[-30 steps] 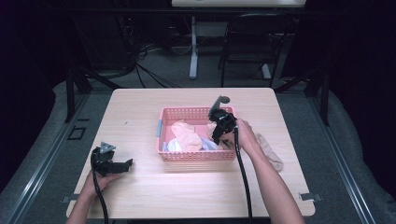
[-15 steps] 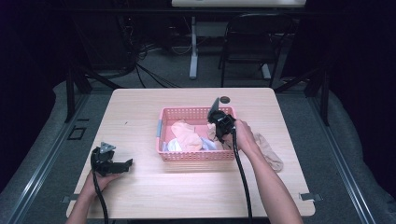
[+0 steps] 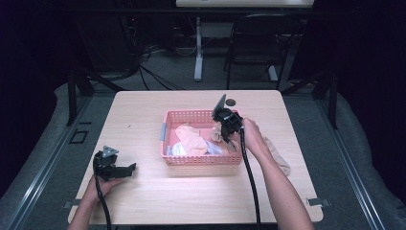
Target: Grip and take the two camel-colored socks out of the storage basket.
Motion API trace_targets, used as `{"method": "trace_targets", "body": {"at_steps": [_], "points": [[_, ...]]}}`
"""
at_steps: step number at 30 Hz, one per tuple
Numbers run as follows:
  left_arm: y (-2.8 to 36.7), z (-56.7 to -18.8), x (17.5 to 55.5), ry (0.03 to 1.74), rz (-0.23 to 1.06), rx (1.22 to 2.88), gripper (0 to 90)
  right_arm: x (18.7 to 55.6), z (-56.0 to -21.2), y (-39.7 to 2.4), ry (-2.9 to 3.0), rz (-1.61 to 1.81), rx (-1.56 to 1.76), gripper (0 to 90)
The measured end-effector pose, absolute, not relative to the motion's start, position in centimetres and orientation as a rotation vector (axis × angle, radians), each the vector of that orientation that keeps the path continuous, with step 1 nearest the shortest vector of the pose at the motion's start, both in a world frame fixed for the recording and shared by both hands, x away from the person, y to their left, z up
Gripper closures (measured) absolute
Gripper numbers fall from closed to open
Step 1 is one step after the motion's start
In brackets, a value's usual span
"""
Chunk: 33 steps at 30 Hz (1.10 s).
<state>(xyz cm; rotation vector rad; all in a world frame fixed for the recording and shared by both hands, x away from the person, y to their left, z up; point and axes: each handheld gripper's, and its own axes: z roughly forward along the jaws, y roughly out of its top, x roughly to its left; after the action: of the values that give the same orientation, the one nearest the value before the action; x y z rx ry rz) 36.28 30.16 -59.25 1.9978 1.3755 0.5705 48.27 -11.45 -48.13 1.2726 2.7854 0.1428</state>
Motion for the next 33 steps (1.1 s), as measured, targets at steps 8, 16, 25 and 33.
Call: {"method": "trace_targets", "body": {"at_steps": [8,16,25,33], "points": [[30.2,-59.2,36.3,1.375,0.571,1.998,0.5,47.9,-46.1,-11.4,2.774,0.188,1.259,81.3],[30.2,-59.2,36.3,1.376,0.571,1.998,0.5,47.7,-44.2,-11.6,2.763,0.211,1.239,81.4],[30.2,-59.2,36.3,1.376,0.571,1.997,0.5,47.1,-41.9,-11.7,2.754,0.232,1.219,81.6],[30.2,-59.2,36.3,1.376,0.572,1.997,0.5,46.7,-40.5,-11.7,2.754,0.267,1.204,81.8]]}}
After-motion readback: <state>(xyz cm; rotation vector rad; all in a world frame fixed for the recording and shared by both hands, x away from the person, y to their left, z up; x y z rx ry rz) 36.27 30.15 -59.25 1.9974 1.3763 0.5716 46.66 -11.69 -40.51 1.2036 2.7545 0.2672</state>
